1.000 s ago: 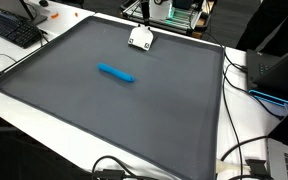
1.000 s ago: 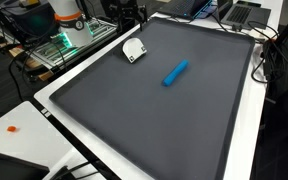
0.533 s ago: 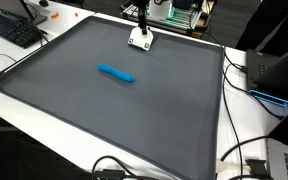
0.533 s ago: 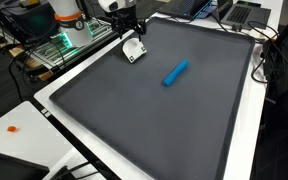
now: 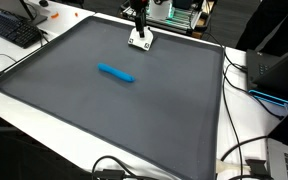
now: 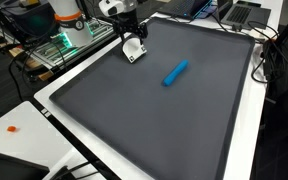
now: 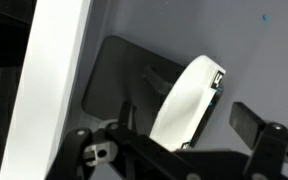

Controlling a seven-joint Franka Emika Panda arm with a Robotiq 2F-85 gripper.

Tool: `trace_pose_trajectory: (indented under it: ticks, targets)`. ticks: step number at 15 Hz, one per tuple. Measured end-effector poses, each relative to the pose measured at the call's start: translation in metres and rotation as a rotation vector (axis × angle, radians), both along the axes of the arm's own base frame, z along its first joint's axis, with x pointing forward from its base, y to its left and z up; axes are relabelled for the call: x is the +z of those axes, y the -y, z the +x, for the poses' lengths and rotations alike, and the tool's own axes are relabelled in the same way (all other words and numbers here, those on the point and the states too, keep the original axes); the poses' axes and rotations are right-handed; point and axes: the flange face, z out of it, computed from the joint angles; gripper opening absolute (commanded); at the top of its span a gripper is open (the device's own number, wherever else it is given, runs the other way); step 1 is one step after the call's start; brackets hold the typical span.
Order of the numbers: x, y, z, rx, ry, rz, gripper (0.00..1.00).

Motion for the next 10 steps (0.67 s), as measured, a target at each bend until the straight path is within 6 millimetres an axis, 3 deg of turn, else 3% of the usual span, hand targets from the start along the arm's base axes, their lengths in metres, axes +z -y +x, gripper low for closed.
trace_pose_trajectory:
  ticks: [8,9,10]
  targets:
    - [-0.0027,-0.0031,0.0063,-0.052,0.045,-0.011,1.00]
    - [-0.0032,-0.0036,0.0065,-0.059,0.044,-0.012,0.97]
    - [-0.0038,-0.0040,0.0067,-0.067,0.044,-0.013,0.78]
